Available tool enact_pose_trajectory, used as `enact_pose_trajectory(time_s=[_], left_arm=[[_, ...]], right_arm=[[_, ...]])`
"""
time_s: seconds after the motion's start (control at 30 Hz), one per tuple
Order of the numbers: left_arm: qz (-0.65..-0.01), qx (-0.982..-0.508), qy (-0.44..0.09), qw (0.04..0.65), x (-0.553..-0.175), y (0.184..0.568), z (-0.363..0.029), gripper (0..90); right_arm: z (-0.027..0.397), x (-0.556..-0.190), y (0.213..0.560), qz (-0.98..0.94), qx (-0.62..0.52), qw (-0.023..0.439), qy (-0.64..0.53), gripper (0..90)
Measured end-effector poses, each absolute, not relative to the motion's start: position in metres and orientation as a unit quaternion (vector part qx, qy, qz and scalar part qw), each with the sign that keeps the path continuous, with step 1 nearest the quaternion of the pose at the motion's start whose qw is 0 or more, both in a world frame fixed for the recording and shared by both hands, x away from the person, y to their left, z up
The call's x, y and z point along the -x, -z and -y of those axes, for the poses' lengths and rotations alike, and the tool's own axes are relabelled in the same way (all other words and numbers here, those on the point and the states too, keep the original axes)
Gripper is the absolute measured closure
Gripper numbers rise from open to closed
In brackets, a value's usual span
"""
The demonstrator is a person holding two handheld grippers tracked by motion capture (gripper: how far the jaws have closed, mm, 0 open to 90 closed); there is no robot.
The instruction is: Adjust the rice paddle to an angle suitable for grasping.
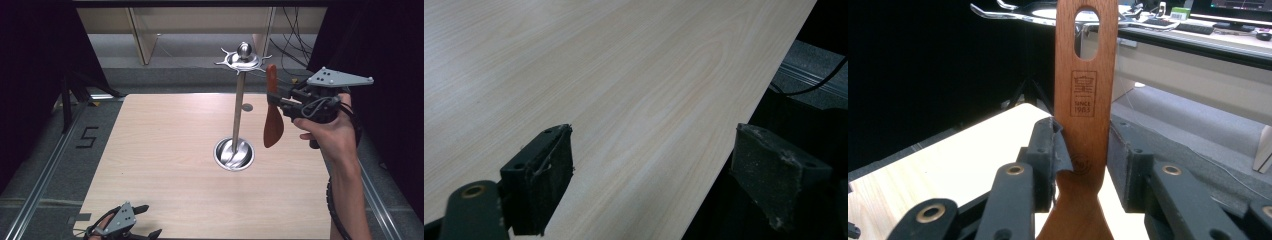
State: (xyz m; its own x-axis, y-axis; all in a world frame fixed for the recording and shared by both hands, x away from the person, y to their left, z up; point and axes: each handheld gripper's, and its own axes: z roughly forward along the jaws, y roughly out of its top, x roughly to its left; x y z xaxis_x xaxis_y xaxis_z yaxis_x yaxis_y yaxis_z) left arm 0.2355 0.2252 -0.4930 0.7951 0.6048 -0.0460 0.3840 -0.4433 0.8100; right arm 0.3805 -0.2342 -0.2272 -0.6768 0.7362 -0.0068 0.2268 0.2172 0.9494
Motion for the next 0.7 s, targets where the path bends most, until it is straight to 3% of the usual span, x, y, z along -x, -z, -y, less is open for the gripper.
enact_pose_trajectory(time_s=[0.7], left_arm=[[-0.297, -0.839, -0.127, 0.438, -0.235, 0.493, -0.225, 16.3]], right_arm=[[0.224, -0.396, 0.232, -0.751, -0.326, 0.217, -0.532, 66.8]])
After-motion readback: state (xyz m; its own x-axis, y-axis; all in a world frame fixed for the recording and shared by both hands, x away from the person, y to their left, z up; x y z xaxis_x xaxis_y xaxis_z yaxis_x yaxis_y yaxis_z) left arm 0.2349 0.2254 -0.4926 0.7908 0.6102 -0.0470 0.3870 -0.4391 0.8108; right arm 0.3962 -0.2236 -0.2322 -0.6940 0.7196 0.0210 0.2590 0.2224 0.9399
